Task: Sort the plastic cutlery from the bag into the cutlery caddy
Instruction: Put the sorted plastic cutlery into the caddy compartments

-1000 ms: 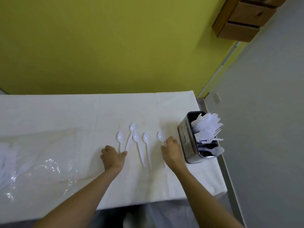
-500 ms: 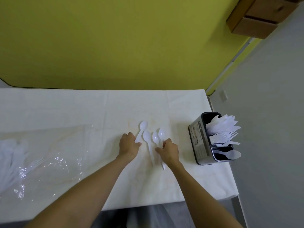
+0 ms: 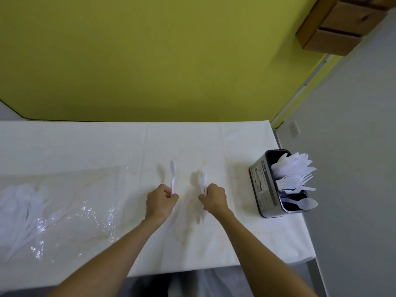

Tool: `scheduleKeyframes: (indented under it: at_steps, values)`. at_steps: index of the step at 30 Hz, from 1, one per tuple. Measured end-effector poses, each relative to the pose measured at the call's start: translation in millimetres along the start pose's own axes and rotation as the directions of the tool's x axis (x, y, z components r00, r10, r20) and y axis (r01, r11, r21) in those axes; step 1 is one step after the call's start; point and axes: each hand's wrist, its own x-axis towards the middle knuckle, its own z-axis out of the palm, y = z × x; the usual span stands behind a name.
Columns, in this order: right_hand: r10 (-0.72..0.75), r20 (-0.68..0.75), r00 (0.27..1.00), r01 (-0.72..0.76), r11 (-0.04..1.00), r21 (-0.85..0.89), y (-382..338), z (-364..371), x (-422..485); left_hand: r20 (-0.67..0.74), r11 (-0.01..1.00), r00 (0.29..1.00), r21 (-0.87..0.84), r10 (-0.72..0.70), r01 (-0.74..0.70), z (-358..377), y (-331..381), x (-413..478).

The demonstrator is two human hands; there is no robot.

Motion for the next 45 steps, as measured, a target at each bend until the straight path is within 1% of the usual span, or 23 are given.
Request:
scheduleKeyframes:
  at_steps: [2, 4, 7, 10, 12, 14, 16, 19, 22, 25, 27, 29, 31, 33, 34, 36, 38, 42, 45]
  values:
    - [-0.037, -0.038, 0.999, 0.041, 0.992, 0.118, 5, -16, -9, 0.016, 0.996, 0.998, -0.077, 0.055, -0.054, 0, 8, -7]
    - [-0.091, -0.134, 0.987, 0.122, 0.960, 0.250, 11, -40, -28, 0.037, 0.981, 0.991, -0.151, 0.128, -0.121, 3, 23, -15]
    - [-0.135, -0.295, 0.946, 0.240, 0.903, 0.356, 23, -82, -62, 0.079, 0.930, 0.958, -0.274, 0.276, -0.245, 13, 56, -32]
    - [-0.065, -0.446, 0.893, 0.292, 0.836, 0.464, 44, -125, -98, 0.107, 0.849, 0.893, -0.377, 0.436, -0.370, 32, 91, -52]
    - [0.025, -0.547, 0.836, 0.307, 0.805, 0.507, 63, -149, -118, 0.135, 0.806, 0.850, -0.423, 0.509, -0.415, 45, 113, -68]
    - [0.127, -0.613, 0.780, 0.292, 0.792, 0.536, 86, -168, -128, 0.173, 0.776, 0.809, -0.449, 0.561, -0.442, 62, 134, -85]
    - [0.198, -0.649, 0.735, 0.257, 0.804, 0.536, 108, -176, -126, 0.205, 0.764, 0.784, -0.461, 0.586, -0.451, 80, 149, -99]
    - [0.205, -0.689, 0.695, 0.202, 0.864, 0.462, 127, -177, -117, 0.227, 0.756, 0.754, -0.438, 0.616, -0.486, 105, 163, -110]
    - [0.133, -0.698, 0.703, 0.150, 0.932, 0.329, 139, -175, -107, 0.221, 0.743, 0.723, -0.366, 0.655, -0.561, 123, 170, -116]
    - [0.037, -0.692, 0.721, 0.179, 0.955, 0.238, 142, -177, -99, 0.228, 0.710, 0.673, -0.260, 0.704, -0.654, 136, 169, -115]
    - [-0.024, -0.701, 0.713, 0.184, 0.971, 0.153, 142, -179, -96, 0.226, 0.684, 0.646, -0.206, 0.729, -0.700, 141, 168, -112]
    - [0.007, -0.691, 0.723, 0.173, 0.966, 0.192, 143, -183, -95, 0.219, 0.674, 0.639, -0.180, 0.738, -0.716, 145, 168, -111]
    - [0.068, -0.642, 0.763, 0.133, 0.957, 0.259, 144, -183, -95, 0.213, 0.668, 0.635, -0.170, 0.742, -0.724, 146, 167, -111]
    - [0.066, -0.599, 0.798, 0.123, 0.955, 0.270, 146, -184, -95, 0.213, 0.653, 0.620, -0.154, 0.755, -0.741, 148, 165, -110]
    - [0.053, -0.594, 0.802, 0.127, 0.958, 0.258, 146, -187, -96, 0.217, 0.646, 0.613, -0.146, 0.760, -0.749, 148, 165, -110]
    - [0.002, -0.607, 0.795, 0.160, 0.964, 0.213, 142, -199, -101, 0.218, 0.638, 0.605, -0.142, 0.766, -0.757, 148, 164, -110]
    - [-0.098, -0.611, 0.786, 0.217, 0.968, 0.124, 137, -215, -106, 0.214, 0.633, 0.601, -0.135, 0.770, -0.762, 148, 164, -111]
    - [-0.272, -0.520, 0.809, 0.272, 0.959, -0.079, 132, -234, -108, 0.205, 0.611, 0.585, -0.094, 0.784, -0.786, 149, 165, -114]
    - [-0.305, -0.473, 0.827, 0.302, 0.950, -0.085, 138, -219, -103, 0.201, 0.603, 0.582, -0.061, 0.788, -0.795, 150, 164, -115]
